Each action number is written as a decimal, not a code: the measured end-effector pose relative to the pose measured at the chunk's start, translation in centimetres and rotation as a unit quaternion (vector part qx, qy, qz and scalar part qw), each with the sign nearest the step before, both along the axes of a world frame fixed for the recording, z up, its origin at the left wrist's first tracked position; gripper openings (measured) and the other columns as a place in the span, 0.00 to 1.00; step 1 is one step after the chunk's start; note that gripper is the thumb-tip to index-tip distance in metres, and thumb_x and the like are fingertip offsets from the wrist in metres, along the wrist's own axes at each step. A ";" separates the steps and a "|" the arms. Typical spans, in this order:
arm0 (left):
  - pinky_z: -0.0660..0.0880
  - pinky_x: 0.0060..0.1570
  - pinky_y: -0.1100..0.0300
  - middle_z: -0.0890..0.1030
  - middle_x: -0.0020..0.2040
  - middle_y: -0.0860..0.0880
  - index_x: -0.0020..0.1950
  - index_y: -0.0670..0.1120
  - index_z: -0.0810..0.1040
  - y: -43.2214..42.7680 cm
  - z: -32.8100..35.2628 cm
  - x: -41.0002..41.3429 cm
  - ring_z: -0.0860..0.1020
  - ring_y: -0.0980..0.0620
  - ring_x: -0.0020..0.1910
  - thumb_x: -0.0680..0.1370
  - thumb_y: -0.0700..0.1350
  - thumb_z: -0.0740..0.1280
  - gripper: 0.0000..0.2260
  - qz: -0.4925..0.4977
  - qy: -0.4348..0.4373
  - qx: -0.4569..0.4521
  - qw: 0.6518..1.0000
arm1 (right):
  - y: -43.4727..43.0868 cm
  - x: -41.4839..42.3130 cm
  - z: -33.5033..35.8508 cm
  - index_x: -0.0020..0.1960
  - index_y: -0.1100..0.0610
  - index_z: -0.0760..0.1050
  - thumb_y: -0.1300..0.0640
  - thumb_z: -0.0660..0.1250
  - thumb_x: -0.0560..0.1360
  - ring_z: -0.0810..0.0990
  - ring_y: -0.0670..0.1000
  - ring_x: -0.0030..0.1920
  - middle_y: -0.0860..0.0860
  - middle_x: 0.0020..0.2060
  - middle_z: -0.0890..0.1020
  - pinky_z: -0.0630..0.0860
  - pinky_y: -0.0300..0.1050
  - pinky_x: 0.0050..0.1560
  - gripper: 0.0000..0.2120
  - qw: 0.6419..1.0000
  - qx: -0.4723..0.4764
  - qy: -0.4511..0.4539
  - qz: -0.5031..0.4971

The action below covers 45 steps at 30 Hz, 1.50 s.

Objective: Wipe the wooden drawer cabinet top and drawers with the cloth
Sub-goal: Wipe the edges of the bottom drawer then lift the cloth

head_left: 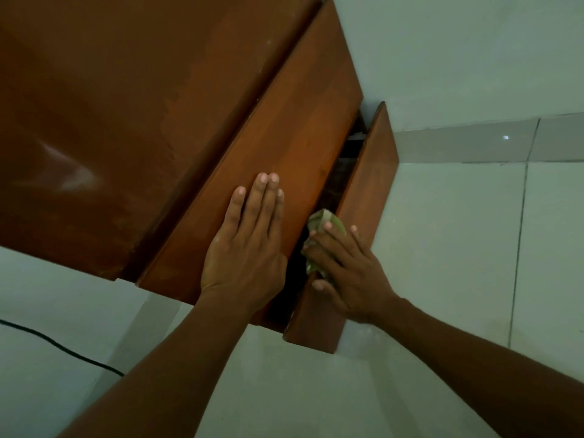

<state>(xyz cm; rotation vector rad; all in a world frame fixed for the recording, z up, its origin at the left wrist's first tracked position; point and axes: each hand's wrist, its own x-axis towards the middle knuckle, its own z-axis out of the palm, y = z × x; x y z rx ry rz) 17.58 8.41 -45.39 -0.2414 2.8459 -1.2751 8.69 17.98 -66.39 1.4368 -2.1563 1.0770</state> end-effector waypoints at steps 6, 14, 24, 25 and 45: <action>0.38 0.78 0.42 0.44 0.82 0.36 0.81 0.36 0.45 -0.2 0.0 -0.1 0.41 0.40 0.82 0.80 0.52 0.41 0.33 -0.010 0.012 0.022 1.000 | -0.4 -6.0 1.0 0.79 0.51 0.62 0.38 0.44 0.83 0.48 0.52 0.82 0.51 0.81 0.59 0.52 0.66 0.78 0.30 0.995 0.017 -0.087 -0.036; 0.46 0.80 0.45 0.52 0.82 0.38 0.81 0.37 0.52 -0.5 2.0 -5.1 0.49 0.43 0.82 0.79 0.54 0.44 0.33 -0.038 0.003 0.062 0.997 | -1.3 -11.6 1.1 0.79 0.50 0.62 0.39 0.50 0.83 0.44 0.48 0.82 0.47 0.81 0.57 0.50 0.65 0.79 0.28 0.988 -0.027 -0.141 -0.055; 0.43 0.79 0.43 0.44 0.82 0.36 0.81 0.37 0.44 -1.5 2.8 -9.5 0.42 0.41 0.82 0.80 0.56 0.38 0.34 -0.055 -0.047 0.012 0.997 | -3.1 -20.6 1.1 0.73 0.57 0.72 0.50 0.52 0.85 0.56 0.56 0.81 0.55 0.76 0.68 0.56 0.55 0.80 0.21 0.971 -0.139 -0.182 -0.073; 0.45 0.79 0.43 0.46 0.82 0.36 0.81 0.36 0.46 -1.7 2.7 -9.6 0.45 0.41 0.82 0.80 0.56 0.40 0.34 -0.059 -0.047 0.017 0.997 | -3.5 -21.1 1.0 0.73 0.57 0.73 0.51 0.53 0.85 0.57 0.56 0.80 0.55 0.76 0.68 0.56 0.53 0.80 0.21 0.967 -0.148 -0.190 -0.086; 0.39 0.78 0.40 0.36 0.80 0.33 0.80 0.36 0.35 -1.9 2.2 -9.7 0.36 0.38 0.80 0.79 0.53 0.33 0.32 -0.061 -0.064 -0.094 0.992 | -6.2 8.2 3.5 0.81 0.43 0.55 0.39 0.50 0.83 0.61 0.49 0.80 0.42 0.80 0.60 0.62 0.56 0.77 0.27 0.784 -0.339 -0.467 -0.229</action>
